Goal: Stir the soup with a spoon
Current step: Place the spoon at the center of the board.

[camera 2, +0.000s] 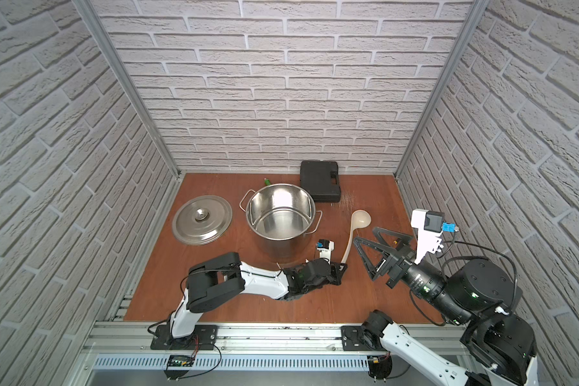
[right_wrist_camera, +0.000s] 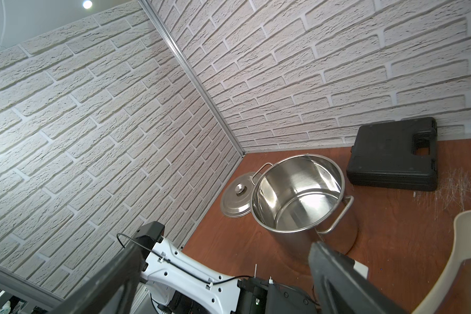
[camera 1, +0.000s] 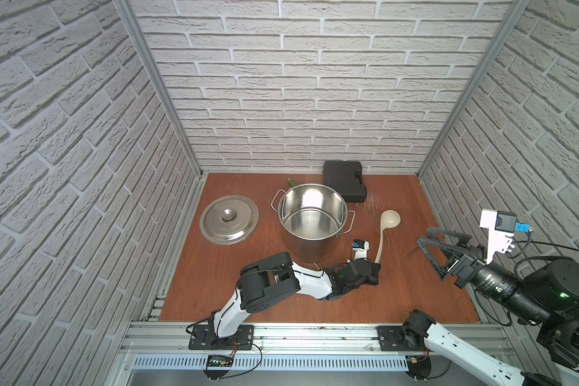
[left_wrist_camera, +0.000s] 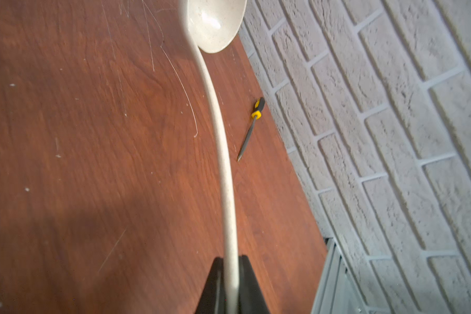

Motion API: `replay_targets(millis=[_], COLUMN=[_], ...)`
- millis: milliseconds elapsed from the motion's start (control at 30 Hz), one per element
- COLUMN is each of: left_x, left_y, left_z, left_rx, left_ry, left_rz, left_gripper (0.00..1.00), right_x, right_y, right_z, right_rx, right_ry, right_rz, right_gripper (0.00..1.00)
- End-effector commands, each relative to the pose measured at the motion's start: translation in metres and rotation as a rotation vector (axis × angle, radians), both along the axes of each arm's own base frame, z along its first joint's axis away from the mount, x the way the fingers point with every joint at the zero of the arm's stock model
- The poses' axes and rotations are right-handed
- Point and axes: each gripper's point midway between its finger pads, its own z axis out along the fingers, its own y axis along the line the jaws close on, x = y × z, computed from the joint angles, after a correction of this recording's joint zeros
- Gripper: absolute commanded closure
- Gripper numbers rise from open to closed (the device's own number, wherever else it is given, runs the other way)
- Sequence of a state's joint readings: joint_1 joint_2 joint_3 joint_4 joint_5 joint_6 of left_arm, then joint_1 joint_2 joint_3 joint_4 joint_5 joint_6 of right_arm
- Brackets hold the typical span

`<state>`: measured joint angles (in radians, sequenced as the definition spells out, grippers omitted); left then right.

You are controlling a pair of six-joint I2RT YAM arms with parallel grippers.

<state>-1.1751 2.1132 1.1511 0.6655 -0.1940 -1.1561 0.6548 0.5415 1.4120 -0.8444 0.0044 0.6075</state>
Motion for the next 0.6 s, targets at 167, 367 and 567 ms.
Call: replay_targets(millis=[167,367,567], left_x=[-0.011,-0.043,-0.086], left_y=[0.014,0.037,0.096], left_z=[-0.016,-0.004,0.026], left_rx=[-0.050,0.110,0.366], left_ry=[0.082,0.046,-0.114], left_rz=[-0.014,-0.147,-0.256], left_gripper=[0.02,0.02,0.02], right_x=[0.002,0.012,0.050], right_y=[0.001,0.006,-0.015], right_z=[-0.005,-0.017,-0.037], right_rx=[0.001,-0.088,-0.245], right_ry=[0.005,0.000,0.010], right_rz=[-0.002,-0.010,-0.228], right_gripper=[0.00,0.00,0.00])
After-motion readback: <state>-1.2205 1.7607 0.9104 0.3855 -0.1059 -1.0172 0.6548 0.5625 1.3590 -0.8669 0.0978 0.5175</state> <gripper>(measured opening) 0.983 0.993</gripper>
